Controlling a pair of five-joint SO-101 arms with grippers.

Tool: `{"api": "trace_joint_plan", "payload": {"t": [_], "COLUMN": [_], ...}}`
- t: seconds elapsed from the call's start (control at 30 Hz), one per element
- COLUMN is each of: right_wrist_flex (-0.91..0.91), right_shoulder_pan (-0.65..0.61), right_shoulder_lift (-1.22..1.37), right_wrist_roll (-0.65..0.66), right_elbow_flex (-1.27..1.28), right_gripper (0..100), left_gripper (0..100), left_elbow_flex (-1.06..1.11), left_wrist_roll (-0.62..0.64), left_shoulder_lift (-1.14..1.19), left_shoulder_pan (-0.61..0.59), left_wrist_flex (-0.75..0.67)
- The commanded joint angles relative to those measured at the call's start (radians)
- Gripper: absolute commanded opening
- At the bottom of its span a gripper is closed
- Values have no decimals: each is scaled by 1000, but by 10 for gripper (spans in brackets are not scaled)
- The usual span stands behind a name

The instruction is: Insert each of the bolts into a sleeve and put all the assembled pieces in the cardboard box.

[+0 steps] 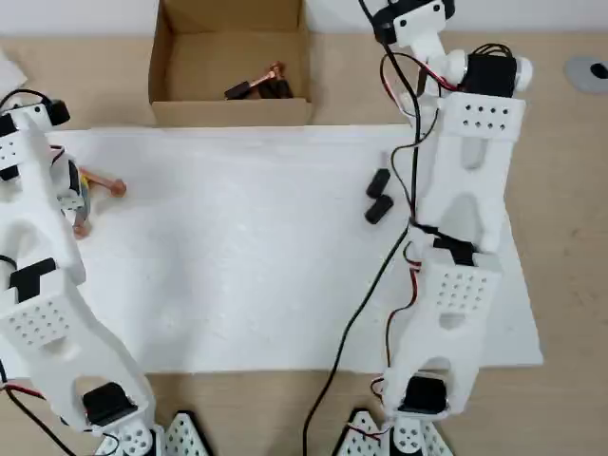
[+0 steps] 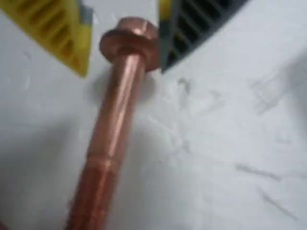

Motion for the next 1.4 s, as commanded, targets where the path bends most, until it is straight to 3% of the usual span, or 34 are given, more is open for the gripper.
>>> {"api": "trace_joint_plan", "payload": {"t": [0.0, 0.63, 0.73, 0.93, 1.0, 1.1, 1.2, 1.37], "right_wrist_flex": [15, 15, 15, 15, 15, 15, 15, 15], "right_shoulder_pan": [10, 10, 10, 15, 15, 15, 15, 13], "right_shoulder_lift": [-79, -77, -77, -77, -77, -77, -79, -82], "right_wrist_roll": [3, 0, 0, 0, 0, -2, -2, -2], "right_elbow_flex": [-1, -1, -1, 2, 19, 44, 48, 48], "right_gripper": [217, 217, 217, 216, 216, 216, 216, 214], "left_gripper": [113, 102, 1, 10, 10, 10, 10, 10], "left_elbow_flex": [-35, -6, -17, -107, -190, -305, -292, -112], "left_wrist_roll": [18, 23, 23, 5, -77, -338, -566, -1071], "left_shoulder_lift": [-13, 131, 125, 91, 48, -33, -125, -236], "left_shoulder_pan": [12, 49, 64, 60, 60, 91, 112, 147], "left_wrist_flex": [-44, -117, -81, 15, 98, 258, 253, 253]}}
